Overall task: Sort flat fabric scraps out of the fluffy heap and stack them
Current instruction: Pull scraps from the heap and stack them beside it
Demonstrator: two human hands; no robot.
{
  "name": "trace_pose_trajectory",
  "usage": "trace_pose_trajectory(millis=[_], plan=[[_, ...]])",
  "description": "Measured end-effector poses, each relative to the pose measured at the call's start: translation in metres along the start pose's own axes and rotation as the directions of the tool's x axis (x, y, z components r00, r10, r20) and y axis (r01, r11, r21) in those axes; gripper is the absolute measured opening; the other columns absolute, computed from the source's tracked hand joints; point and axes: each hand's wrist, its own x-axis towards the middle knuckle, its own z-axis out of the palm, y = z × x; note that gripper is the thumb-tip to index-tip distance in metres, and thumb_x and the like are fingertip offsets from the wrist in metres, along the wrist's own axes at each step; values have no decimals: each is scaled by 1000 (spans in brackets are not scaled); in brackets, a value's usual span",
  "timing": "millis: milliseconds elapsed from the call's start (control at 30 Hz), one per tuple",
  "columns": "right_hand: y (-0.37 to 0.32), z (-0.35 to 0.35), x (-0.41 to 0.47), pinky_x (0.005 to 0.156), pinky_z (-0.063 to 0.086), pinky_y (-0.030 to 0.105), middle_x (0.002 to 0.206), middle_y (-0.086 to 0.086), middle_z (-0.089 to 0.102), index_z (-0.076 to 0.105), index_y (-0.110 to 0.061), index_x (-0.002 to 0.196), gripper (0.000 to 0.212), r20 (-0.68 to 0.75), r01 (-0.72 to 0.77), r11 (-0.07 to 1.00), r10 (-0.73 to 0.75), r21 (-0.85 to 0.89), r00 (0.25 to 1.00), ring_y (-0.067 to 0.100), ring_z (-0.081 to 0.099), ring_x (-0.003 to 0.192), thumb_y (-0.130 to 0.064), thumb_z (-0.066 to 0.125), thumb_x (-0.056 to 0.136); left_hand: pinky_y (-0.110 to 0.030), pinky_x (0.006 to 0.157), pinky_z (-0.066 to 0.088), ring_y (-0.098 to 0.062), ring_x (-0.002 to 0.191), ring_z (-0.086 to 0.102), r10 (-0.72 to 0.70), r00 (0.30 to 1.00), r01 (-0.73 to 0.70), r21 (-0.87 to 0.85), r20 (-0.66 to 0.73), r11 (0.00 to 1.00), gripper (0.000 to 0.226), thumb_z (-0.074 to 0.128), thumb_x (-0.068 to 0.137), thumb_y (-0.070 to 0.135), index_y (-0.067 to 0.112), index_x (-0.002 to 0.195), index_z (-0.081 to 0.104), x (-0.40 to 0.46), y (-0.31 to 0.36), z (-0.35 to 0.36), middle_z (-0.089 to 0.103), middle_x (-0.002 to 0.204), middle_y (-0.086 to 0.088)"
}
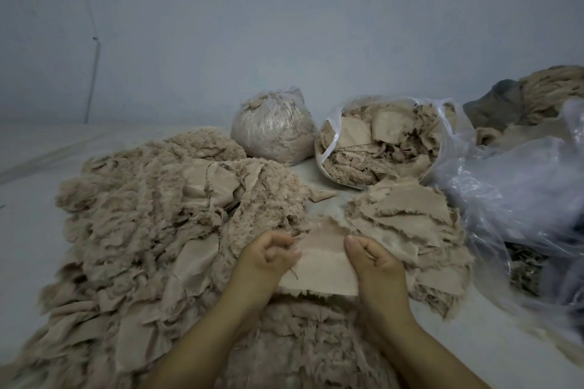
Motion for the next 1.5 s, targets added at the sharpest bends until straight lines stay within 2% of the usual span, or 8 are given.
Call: trace_pose_trajectory(millis=[333, 567, 833, 967, 1100, 1233, 1367, 1500], plan=[[-66, -41, 94, 62, 53, 25, 80, 8, 69, 66, -5, 86, 21, -215, -46, 987, 12, -154, 977, 18, 65, 70, -24, 59, 93, -13, 53, 46, -2, 55, 58, 286, 953, -268, 164, -101, 949, 9, 63, 87, 13, 19, 82, 65, 6, 7, -22, 67, 65, 4], [-68, -73, 102, 86, 47, 45, 126, 14, 43, 47, -19, 123, 39, -280, -70, 618, -250, -783, 927, 34, 55, 98, -35, 58, 90, -22, 95, 36, 6, 100, 47, 276, 864, -503, 696, 421, 512, 31, 51, 76, 18, 26, 102, 67, 10, 9, -50, 59, 101, 21], [-7, 10, -5, 76, 51, 20, 79, -12, 66, 68, -29, 80, 14, 471, 202, 809, 104, -553, 876, -2, 59, 74, -21, 62, 90, -26, 91, 40, -16, 114, 43, 331, 932, -270, 890, 146, 368, 56, 69, 79, 43, 23, 130, 53, 12, 1, -62, 38, 131, 0], [-2, 22, -10, 78, 49, 18, 86, -11, 67, 69, -33, 90, 3, 493, 79, 853, 220, -515, 841, -2, 59, 78, -34, 67, 87, -25, 79, 41, -14, 103, 53, 122, 983, 62, 868, -140, 493, 68, 63, 80, 55, 23, 136, 40, 14, 5, -57, 51, 118, 5], [-1, 26, -9, 65, 46, 20, 79, -6, 65, 71, -17, 94, 26, 472, -72, 903, 289, -424, 833, 5, 57, 68, -41, 69, 83, -14, 60, 46, -4, 66, 61, 24, 996, 8, 339, -90, 941, 15, 60, 90, 13, 14, 105, 58, 11, 9, -40, 67, 88, 4], [-1, 25, -8, 46, 37, 19, 53, -3, 55, 67, -13, 74, 16, 339, -172, 970, 221, -170, 915, 6, 45, 44, -19, 65, 89, -19, 52, 49, -13, 47, 60, 68, 997, -72, 91, 46, 993, 11, 49, 94, 2, 4, 90, 59, 6, 15, -31, 65, 56, -3], [-1, 17, -3, 63, 43, 30, 64, 2, 55, 61, -12, 72, 24, 187, -86, 996, 91, -39, 978, 16, 50, 64, -12, 55, 94, -19, 65, 47, -8, 61, 61, 200, 977, -213, 326, 72, 921, 17, 50, 95, 5, 10, 88, 64, 5, 9, -33, 66, 70, 2], [-5, 7, -3, 70, 38, 36, 74, 13, 46, 52, -2, 77, 24, 305, -133, 986, 95, 104, 947, 25, 42, 71, -15, 47, 96, -21, 104, 30, -4, 123, 38, 478, 855, -468, 697, 201, 543, 35, 55, 92, 14, 13, 127, 56, 5, 0, -30, 46, 134, 5]])
